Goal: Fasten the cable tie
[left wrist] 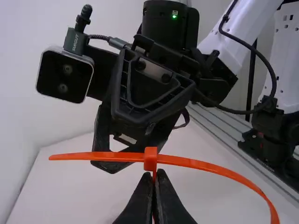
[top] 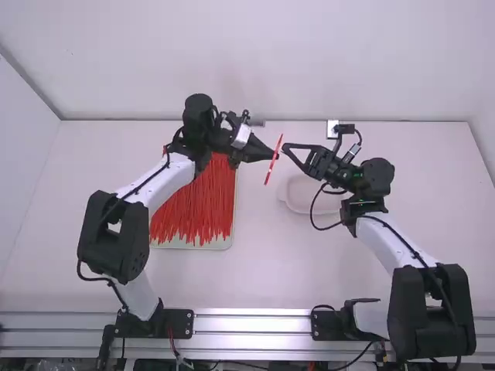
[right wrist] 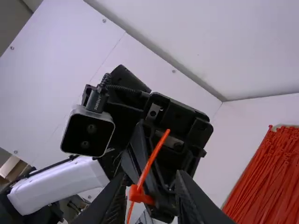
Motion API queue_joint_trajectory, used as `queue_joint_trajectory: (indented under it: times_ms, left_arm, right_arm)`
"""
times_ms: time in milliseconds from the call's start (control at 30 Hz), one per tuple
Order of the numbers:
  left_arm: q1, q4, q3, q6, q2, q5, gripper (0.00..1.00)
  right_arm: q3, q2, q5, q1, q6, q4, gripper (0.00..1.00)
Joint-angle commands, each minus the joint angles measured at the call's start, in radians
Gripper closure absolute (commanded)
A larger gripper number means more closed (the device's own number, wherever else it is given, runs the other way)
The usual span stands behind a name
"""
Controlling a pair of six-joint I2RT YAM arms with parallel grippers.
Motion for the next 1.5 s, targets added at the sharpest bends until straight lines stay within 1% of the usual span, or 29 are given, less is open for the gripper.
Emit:
queue_joint_trajectory:
  times_ms: [0,167,267,300,400,500,600,633,700,733,867,933,1067,1133,1267,1367,1467]
  left_arm:
    - [-0.014,-0.017,-0.003,0.056,0.003,0.022,0.98]
    - [-0.027,-0.016,-0.003,0.054,0.003,0.026,0.98]
    - [-0.028,-0.010,-0.003,0.051,0.003,0.025,0.98]
    - [-0.028,-0.010,-0.003,0.053,0.003,0.025,0.98]
    - [-0.028,-0.013,-0.003,0.054,0.003,0.026,0.98]
    - [-0.028,-0.014,-0.003,0.051,0.003,0.026,0.98]
    - [-0.028,-0.022,-0.003,0.051,0.003,0.025,0.98]
    - [-0.028,-0.026,-0.003,0.053,0.003,0.025,0.98]
    - [-0.027,-0.043,-0.003,0.070,0.003,0.025,0.98]
    - [-0.026,-0.058,-0.003,0.089,0.003,0.024,0.98]
    - [-0.024,-0.077,-0.003,0.096,0.003,0.019,0.98]
    - [-0.032,-0.077,-0.003,0.096,0.003,0.021,0.98]
    - [-0.031,-0.079,-0.003,0.095,0.003,0.018,0.98]
    - [-0.024,-0.089,-0.003,0.096,0.003,0.018,0.98]
    - [-0.023,-0.112,-0.003,0.096,0.003,0.015,0.98]
    - [-0.021,-0.116,-0.003,0.096,0.003,0.018,0.98]
    - [-0.020,-0.119,-0.003,0.096,0.003,0.018,0.98]
  right_arm:
    - [0.022,0.002,-0.012,0.002,0.005,0.003,0.71]
    - [0.022,0.002,-0.011,0.002,0.005,0.003,0.70]
    - [0.022,0.002,-0.004,0.011,0.005,0.003,0.67]
    - [0.022,0.002,0.002,0.022,0.007,0.003,0.63]
    - [0.022,0.002,0.010,0.037,-0.003,0.003,0.62]
    - [0.022,0.002,0.024,0.035,-0.003,0.002,0.60]
    - [0.021,0.002,0.021,0.035,-0.040,0.002,0.60]
    - [0.021,0.002,0.018,0.035,-0.049,0.002,0.61]
    - [0.021,0.002,0.010,0.036,-0.047,0.002,0.68]
    - [0.021,0.002,0.006,0.035,-0.045,0.003,0.75]
    - [0.021,0.002,0.000,0.035,-0.048,0.003,0.84]
    - [0.021,0.002,0.000,0.036,-0.044,0.003,0.94]
    - [0.021,0.002,-0.002,0.036,-0.044,0.002,0.95]
    - [0.021,0.002,-0.008,0.035,-0.044,0.003,0.93]
    - [0.021,0.002,-0.016,0.036,-0.045,0.003,0.93]
    - [0.021,0.002,-0.016,0.036,-0.043,0.003,1.00]
    - [0.021,0.002,-0.016,0.035,-0.049,0.004,1.00]
